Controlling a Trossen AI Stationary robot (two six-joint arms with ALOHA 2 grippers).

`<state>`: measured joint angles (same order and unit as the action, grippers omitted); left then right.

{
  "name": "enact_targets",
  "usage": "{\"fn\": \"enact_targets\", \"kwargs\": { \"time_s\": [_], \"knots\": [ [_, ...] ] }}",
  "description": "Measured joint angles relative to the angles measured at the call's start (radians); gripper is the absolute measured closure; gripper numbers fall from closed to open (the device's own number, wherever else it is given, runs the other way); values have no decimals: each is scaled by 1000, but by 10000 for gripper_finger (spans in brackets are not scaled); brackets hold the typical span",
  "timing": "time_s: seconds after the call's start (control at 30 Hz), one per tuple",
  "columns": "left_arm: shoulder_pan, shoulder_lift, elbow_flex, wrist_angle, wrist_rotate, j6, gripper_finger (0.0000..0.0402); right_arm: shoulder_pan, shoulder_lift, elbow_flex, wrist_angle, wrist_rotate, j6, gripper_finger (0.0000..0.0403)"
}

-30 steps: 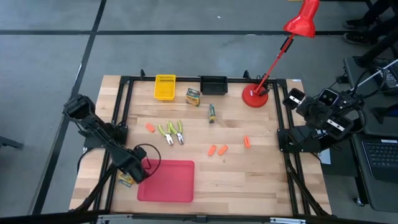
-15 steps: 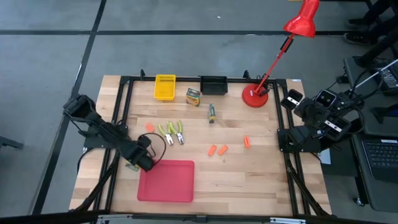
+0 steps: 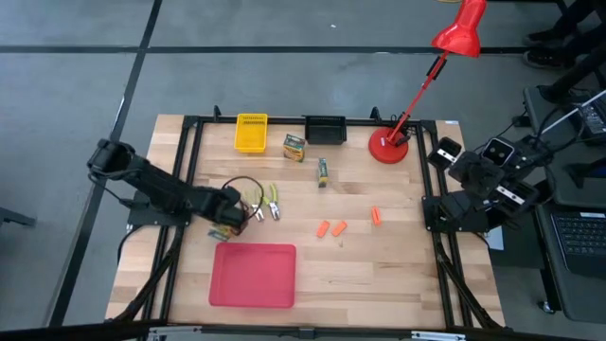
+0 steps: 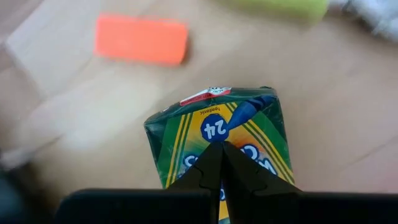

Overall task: Pick & Place School Supplies
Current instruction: Put the yellow crayon box into the red bin

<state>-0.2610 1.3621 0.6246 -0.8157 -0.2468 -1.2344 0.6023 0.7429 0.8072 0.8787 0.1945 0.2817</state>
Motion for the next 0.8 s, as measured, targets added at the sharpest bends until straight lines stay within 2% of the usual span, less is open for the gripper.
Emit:
{"fn": "enact_targets", "kwargs": {
  "time_s": [0.23, 0.37, 0.67, 0.8],
  "knots": [
    [134, 3, -1, 195, 13, 135, 399, 57, 48, 111, -85, 0, -76, 355],
    [193, 10, -2, 306, 25, 161, 399, 85, 85, 159, -115, 0, -108, 355],
    [281, 23, -1, 570, 27, 149, 399, 114, 142, 173, -116, 51, -117, 355],
    [296, 1, 3, 627, 61, 217, 397, 122, 170, 173, -98, 60, -117, 355]
  ]
}}
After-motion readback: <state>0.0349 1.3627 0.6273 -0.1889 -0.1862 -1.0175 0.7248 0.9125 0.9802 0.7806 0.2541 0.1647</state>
